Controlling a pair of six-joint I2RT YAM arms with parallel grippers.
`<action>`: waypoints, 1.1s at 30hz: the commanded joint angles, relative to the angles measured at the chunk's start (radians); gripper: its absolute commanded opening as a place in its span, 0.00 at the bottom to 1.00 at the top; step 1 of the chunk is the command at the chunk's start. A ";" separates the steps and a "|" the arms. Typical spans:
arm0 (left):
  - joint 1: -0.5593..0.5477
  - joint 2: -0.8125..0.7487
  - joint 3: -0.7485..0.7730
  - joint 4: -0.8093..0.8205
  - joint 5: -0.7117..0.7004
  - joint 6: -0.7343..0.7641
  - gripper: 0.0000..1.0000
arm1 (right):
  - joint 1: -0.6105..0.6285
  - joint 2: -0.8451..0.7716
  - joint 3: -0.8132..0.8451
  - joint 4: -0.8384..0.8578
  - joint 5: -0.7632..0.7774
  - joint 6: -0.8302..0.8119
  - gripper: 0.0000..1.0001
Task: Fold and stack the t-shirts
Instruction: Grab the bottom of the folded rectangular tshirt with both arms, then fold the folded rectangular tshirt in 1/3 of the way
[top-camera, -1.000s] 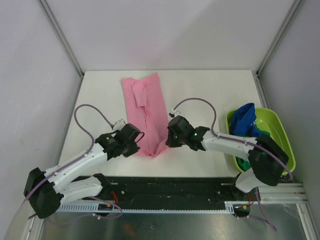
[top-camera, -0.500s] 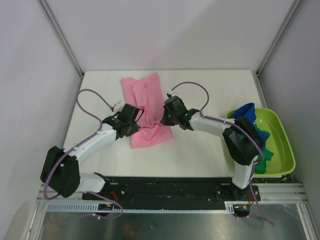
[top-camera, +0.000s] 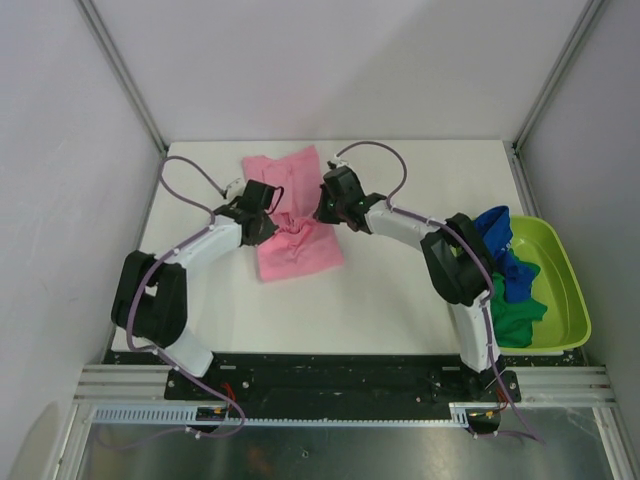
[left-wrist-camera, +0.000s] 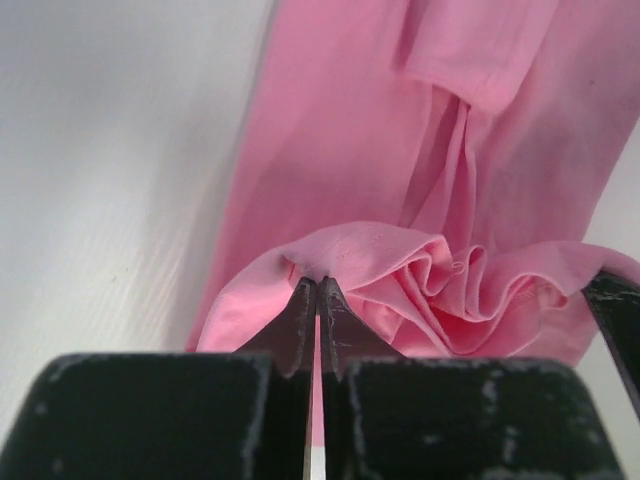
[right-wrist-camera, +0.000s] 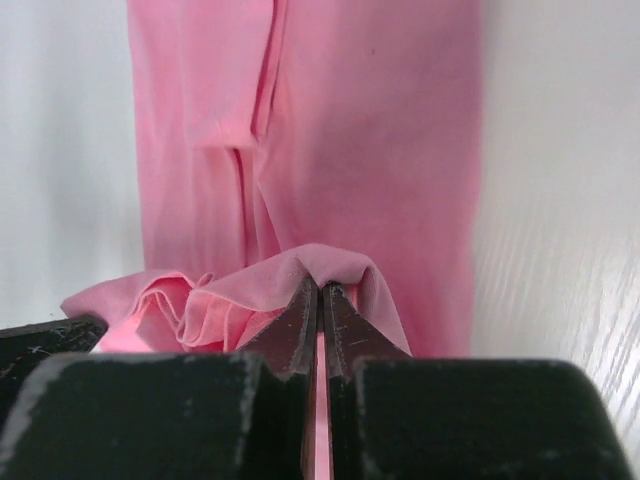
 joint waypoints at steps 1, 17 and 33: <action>0.039 0.040 0.063 0.042 0.000 0.042 0.00 | -0.028 0.052 0.117 -0.017 -0.017 -0.020 0.00; 0.110 0.162 0.181 0.097 0.074 0.125 0.00 | -0.069 0.144 0.239 -0.050 -0.024 -0.007 0.00; 0.145 0.246 0.254 0.102 0.096 0.169 0.00 | -0.099 0.213 0.317 -0.061 -0.072 -0.001 0.00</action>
